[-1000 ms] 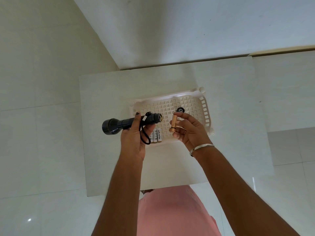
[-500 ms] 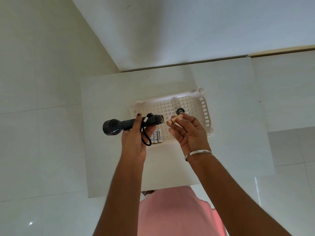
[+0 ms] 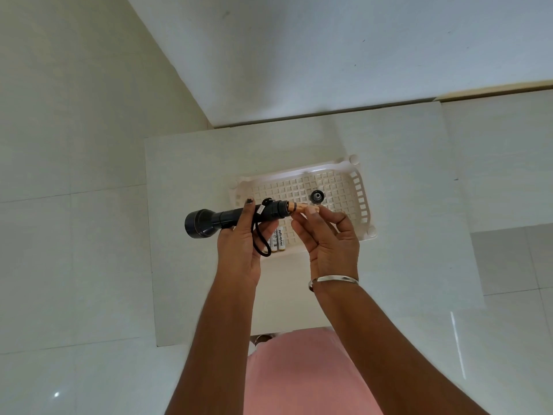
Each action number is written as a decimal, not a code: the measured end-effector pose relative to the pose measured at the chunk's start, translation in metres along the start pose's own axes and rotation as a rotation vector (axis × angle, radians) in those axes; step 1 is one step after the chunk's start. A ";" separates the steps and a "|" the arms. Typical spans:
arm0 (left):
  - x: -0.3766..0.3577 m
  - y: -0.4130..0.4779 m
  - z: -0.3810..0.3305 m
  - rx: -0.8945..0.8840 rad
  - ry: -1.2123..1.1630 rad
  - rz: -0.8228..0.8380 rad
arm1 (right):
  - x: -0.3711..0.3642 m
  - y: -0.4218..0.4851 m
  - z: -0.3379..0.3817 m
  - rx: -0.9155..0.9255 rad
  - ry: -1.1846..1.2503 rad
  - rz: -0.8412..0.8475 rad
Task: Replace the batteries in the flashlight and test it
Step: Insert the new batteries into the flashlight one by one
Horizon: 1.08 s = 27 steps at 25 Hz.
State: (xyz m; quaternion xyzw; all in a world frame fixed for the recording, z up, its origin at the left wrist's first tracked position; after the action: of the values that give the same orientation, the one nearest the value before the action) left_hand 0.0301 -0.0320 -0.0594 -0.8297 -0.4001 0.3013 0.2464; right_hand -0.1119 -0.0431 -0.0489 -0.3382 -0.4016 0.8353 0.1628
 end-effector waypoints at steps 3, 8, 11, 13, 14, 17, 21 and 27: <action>0.000 -0.003 -0.001 -0.016 0.018 0.009 | 0.003 -0.003 0.007 0.143 -0.143 -0.017; 0.008 -0.004 -0.003 -0.049 0.046 -0.018 | -0.006 -0.013 0.031 0.580 -0.697 0.000; 0.008 -0.006 -0.001 -0.030 0.017 -0.024 | -0.009 -0.014 0.037 0.622 -0.788 0.008; 0.008 -0.005 0.000 -0.023 0.036 -0.031 | -0.009 -0.012 0.041 0.607 -0.800 0.021; 0.009 -0.005 0.000 -0.023 0.055 -0.035 | -0.009 -0.013 0.044 0.637 -0.850 0.029; 0.010 -0.002 0.003 -0.004 0.063 -0.028 | -0.010 -0.014 0.048 0.619 -0.861 0.041; 0.007 0.000 0.008 0.047 -0.002 -0.047 | 0.004 0.000 0.043 0.191 -0.291 -0.033; 0.001 0.003 0.009 0.050 -0.005 -0.030 | 0.000 0.002 0.032 0.086 -0.178 -0.018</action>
State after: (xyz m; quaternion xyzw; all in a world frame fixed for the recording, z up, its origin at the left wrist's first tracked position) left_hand 0.0256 -0.0311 -0.0677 -0.8164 -0.4055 0.3095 0.2708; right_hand -0.1343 -0.0618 -0.0361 -0.2517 -0.3812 0.8771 0.1481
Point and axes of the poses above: each hand's wrist, its own y-axis towards the middle knuckle, its own x-axis out of the back of the hand, z = x × y, the point moved 5 cm from there along y, towards the middle knuckle, and after that the axes turned 14 degrees about -x, right-handed, at the moved point
